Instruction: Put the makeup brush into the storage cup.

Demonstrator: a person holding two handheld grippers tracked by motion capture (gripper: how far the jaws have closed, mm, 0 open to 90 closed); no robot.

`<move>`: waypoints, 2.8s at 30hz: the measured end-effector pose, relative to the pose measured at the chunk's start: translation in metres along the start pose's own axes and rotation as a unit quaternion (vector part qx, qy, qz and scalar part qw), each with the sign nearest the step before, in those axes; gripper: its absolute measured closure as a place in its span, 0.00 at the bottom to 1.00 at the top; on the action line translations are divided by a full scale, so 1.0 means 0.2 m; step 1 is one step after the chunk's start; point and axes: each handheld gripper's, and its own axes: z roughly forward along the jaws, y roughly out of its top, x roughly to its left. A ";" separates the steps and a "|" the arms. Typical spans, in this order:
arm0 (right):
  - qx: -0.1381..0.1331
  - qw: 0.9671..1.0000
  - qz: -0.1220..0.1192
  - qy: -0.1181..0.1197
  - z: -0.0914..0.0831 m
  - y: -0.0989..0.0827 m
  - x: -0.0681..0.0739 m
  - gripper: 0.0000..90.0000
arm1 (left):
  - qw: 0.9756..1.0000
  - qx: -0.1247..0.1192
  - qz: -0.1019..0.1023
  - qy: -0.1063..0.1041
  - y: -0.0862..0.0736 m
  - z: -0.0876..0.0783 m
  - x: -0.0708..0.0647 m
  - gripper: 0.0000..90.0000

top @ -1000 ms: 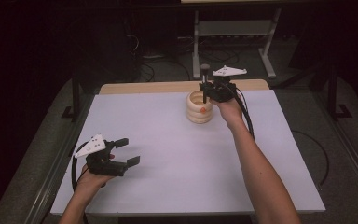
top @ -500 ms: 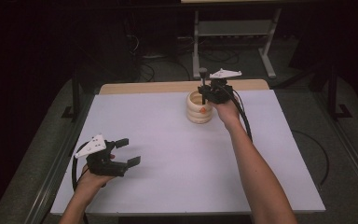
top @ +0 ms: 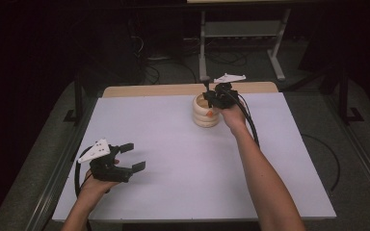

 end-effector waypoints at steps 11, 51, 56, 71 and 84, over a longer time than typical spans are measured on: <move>-0.012 1.000 0.022 0.004 -0.01 0.00 -0.01 0.39 | 1.000 -0.001 0.003 -0.001 0.00 0.00 0.00 0.13; -0.034 0.999 -0.005 0.035 -0.25 -0.06 0.03 0.02 | 1.000 0.002 0.002 0.000 0.00 0.00 -0.01 0.13; -0.042 0.998 -0.010 0.040 -0.28 -0.07 0.04 0.02 | 1.000 0.000 0.001 0.001 0.00 0.01 -0.01 0.13; -0.047 0.998 -0.015 0.049 -0.38 -0.18 0.06 0.01 | 1.000 0.004 0.003 0.003 0.01 0.01 -0.01 0.12; -0.054 0.997 -0.017 0.058 -0.47 -0.27 0.09 0.01 | 1.000 0.006 0.007 0.003 0.01 0.00 -0.01 0.12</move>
